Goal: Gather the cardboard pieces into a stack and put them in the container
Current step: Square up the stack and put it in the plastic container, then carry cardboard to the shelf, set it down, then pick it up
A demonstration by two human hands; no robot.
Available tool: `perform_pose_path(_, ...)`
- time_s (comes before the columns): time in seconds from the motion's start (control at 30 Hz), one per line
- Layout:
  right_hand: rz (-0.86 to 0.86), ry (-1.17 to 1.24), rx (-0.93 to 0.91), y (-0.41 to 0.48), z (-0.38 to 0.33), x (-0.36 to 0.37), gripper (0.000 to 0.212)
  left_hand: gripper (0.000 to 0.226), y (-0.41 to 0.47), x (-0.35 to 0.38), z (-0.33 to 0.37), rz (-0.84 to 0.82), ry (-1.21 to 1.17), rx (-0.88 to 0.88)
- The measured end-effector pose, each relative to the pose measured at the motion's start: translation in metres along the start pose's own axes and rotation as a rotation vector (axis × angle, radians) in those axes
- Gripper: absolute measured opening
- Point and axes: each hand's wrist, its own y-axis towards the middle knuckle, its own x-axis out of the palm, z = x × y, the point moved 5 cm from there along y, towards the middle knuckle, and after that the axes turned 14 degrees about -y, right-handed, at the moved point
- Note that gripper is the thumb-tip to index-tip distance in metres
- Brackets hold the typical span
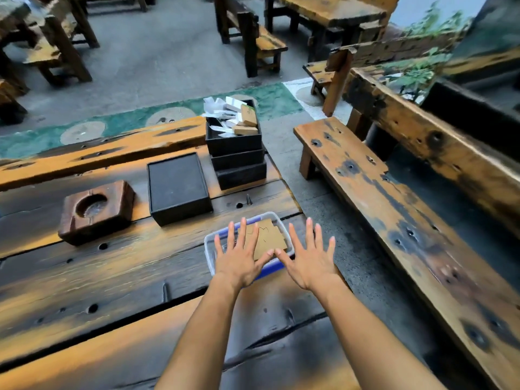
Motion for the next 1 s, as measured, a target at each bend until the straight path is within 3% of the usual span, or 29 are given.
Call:
perform_pose_path(0.3,0.022,0.121,0.284,-0.103,0.037,0.011,0.082,0.085,-0.045,0.004,0.048,-0.008,0.069,0.269)
perform_pose_path(0.5,0.018,0.167,0.461,-0.172,0.068,0.026,0.083,0.084,-0.078,0.031,0.095,-0.101,0.15,0.443)
perform_pose_path(1.0,-0.001,0.286,0.727,-0.296,0.121,0.072,0.085,0.087,-0.155,0.101,0.186,-0.209,0.279,0.731)
